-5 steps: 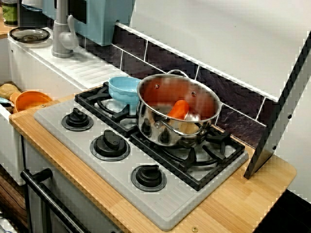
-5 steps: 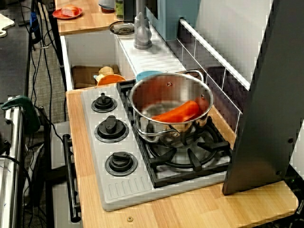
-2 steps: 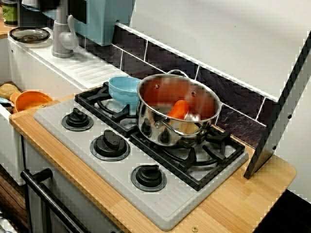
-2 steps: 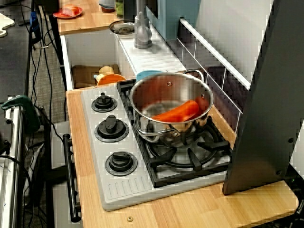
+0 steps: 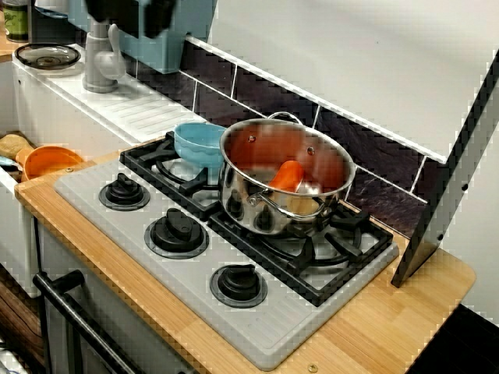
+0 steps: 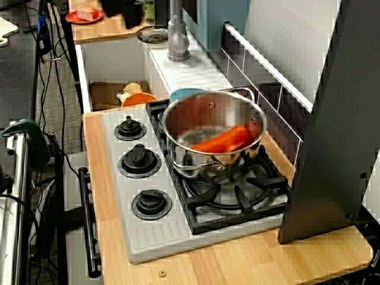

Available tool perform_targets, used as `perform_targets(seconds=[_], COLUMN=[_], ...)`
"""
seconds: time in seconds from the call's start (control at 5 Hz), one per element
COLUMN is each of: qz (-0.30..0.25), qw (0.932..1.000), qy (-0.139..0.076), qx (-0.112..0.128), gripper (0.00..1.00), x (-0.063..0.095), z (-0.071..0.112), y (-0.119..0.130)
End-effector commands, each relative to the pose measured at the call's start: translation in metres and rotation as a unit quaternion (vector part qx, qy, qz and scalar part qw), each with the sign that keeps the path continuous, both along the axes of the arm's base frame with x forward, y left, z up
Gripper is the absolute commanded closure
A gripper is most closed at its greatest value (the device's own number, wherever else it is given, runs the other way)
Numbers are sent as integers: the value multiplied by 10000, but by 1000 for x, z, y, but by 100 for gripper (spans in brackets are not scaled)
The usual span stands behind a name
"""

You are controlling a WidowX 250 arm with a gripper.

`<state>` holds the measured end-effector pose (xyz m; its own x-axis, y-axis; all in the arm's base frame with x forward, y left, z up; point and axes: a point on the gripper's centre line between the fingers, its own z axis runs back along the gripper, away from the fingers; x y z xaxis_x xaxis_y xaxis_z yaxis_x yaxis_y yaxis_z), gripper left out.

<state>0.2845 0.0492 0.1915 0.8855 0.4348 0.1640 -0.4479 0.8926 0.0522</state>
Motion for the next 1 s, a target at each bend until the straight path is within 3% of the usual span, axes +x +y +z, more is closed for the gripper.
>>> perform_targets(seconds=[0.0, 0.2, 0.4, 0.8], qz=[378, 310, 76, -352], qw=[9983, 9981, 9985, 9979], qy=[-422, -469, -473, -467], qx=[148, 239, 270, 275], gripper=[0, 0, 0, 0], x=[56, 83, 94, 98], z=[-8, -23, -44, -66], y=[14, 15, 13, 4])
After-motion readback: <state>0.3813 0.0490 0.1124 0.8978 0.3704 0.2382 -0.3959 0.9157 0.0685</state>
